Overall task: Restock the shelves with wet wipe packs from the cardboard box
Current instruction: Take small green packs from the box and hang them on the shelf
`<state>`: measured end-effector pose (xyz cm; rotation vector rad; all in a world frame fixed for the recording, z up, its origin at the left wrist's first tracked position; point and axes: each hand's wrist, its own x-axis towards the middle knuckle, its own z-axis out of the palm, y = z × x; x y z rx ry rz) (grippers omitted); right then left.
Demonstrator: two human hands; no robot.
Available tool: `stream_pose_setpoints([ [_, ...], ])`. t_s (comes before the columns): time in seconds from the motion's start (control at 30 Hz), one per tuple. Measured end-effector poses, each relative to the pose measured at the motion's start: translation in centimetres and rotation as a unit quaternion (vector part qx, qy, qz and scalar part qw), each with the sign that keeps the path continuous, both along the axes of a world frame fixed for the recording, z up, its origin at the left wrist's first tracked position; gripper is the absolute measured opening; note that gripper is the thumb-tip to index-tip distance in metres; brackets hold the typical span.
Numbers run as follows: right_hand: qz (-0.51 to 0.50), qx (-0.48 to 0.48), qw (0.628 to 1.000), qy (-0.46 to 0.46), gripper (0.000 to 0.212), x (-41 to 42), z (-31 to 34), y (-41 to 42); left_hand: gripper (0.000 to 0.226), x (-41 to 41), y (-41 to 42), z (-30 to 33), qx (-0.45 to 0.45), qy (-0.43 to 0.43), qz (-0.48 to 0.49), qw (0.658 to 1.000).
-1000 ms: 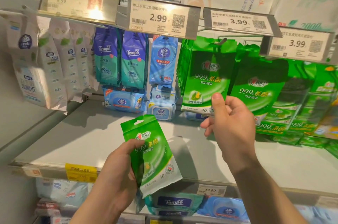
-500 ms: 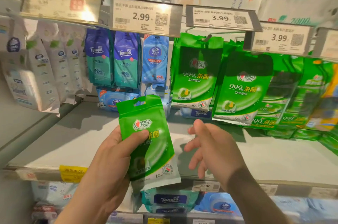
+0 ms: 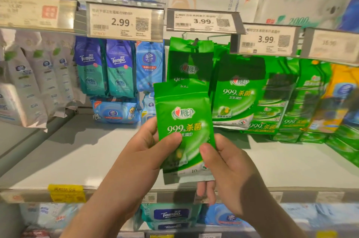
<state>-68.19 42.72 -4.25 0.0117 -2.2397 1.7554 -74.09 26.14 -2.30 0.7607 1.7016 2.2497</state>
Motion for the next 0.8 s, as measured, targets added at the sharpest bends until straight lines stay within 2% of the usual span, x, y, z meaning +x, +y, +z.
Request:
stream_pose_setpoints([
  [0.07, -0.024, -0.019, 0.999, 0.018, 0.035, 0.2, 0.1, 0.4, 0.032, 0.2, 0.3, -0.3, -0.019, 0.014, -0.027, 0.999],
  [0.13, -0.040, -0.015, 0.998, 0.037, 0.027, 0.2, 0.6, 0.7, 0.029, 0.3, 0.6, -0.5, -0.038, 0.031, -0.049, 0.998],
  [0.3, -0.057, 0.062, 0.994, 0.065, 0.035, -0.3, 2.6, 1.4, 0.023, -0.5, 1.0, 0.4, -0.072, 0.115, -0.017, 0.991],
  [0.4, -0.061, 0.085, 0.991, 0.079, 0.037, -0.7, 4.1, 1.1, 0.017, -1.0, 0.8, 1.7, -0.054, 0.145, -0.015, 0.988],
  [0.57, -0.074, 0.050, 0.990, 0.106, 0.035, -2.2, 5.4, 0.7, 0.019, -2.1, 0.6, 3.3, -0.040, 0.184, -0.011, 0.982],
  [0.63, -0.083, 0.042, 0.989, 0.111, 0.036, -2.6, 5.5, 0.4, 0.021, -2.7, 0.7, 3.4, -0.040, 0.188, -0.001, 0.981],
  [0.8, -0.098, 0.018, 0.990, 0.101, 0.041, -3.7, 4.4, 0.1, 0.032, -4.2, 1.3, 2.2, -0.065, 0.124, 0.021, 0.990],
])
